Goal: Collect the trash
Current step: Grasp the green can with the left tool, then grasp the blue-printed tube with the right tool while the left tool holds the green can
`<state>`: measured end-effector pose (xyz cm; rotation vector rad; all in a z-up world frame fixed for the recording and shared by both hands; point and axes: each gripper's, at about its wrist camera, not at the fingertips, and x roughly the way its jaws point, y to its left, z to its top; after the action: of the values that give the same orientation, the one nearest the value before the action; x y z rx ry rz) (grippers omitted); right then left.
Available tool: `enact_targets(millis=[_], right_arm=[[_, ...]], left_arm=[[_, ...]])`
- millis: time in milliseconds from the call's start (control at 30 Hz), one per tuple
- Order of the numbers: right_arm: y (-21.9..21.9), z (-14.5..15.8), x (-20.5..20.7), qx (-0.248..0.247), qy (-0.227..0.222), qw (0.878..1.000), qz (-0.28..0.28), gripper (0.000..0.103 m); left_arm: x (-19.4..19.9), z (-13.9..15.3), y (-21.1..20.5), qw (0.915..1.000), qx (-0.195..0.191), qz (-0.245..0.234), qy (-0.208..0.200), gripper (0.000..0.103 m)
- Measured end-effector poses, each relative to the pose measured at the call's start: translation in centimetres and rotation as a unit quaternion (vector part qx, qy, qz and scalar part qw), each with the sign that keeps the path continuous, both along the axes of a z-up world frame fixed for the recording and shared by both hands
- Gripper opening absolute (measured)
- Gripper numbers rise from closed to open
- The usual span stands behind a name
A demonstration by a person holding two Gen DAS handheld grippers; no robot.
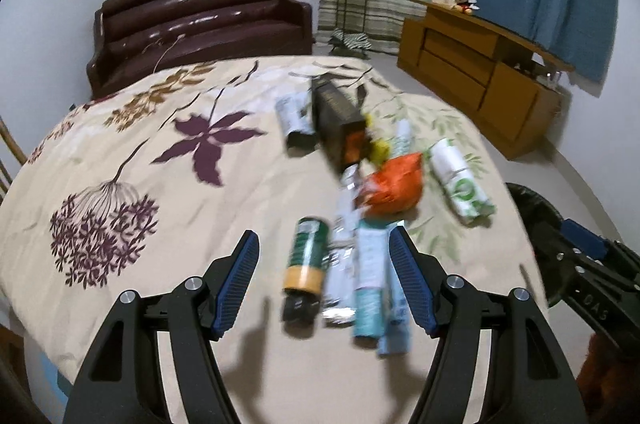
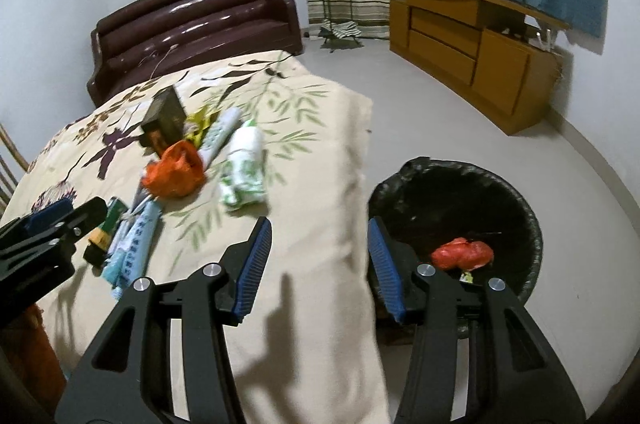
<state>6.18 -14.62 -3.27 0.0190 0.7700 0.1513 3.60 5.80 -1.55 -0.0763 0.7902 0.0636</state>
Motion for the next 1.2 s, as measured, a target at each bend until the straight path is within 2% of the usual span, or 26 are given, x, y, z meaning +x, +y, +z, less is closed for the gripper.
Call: enact_targets(millis=[267, 500, 767, 900, 1200], right_arm=[[2.0, -0.7, -0.2, -0.004, 0.008, 1.0, 0.012, 0.049], [2.7, -1.2, 0.1, -0.003, 0.015, 1.0, 0.016, 0.049], [3.6, -1.4, 0.0, -0.005, 0.017, 1.0, 0.022, 0.049], [4.0, -1.4, -0.1, -0.005, 0.017, 1.0, 0.025, 0.049], [4.9, -1.5, -0.2, -0.006, 0.019, 0.999, 0.033, 0.049]], left_arm=[[0.7, -2.0, 1.6, 0.9997, 0.001, 0.002, 0.025, 0.059], [1.3, -2.9, 2.3, 0.9988, -0.02, -0.004, 0.044, 0.043], [1.9, -3.1, 2.1, 0.9981, -0.026, -0.021, 0.051, 0.042], [2.0, -3.2, 2.3, 0.9983, -0.022, -0.027, 0.046, 0.025], [1.7, -3.1, 2.8, 0.9981, -0.03, -0.031, 0.043, 0.024]])
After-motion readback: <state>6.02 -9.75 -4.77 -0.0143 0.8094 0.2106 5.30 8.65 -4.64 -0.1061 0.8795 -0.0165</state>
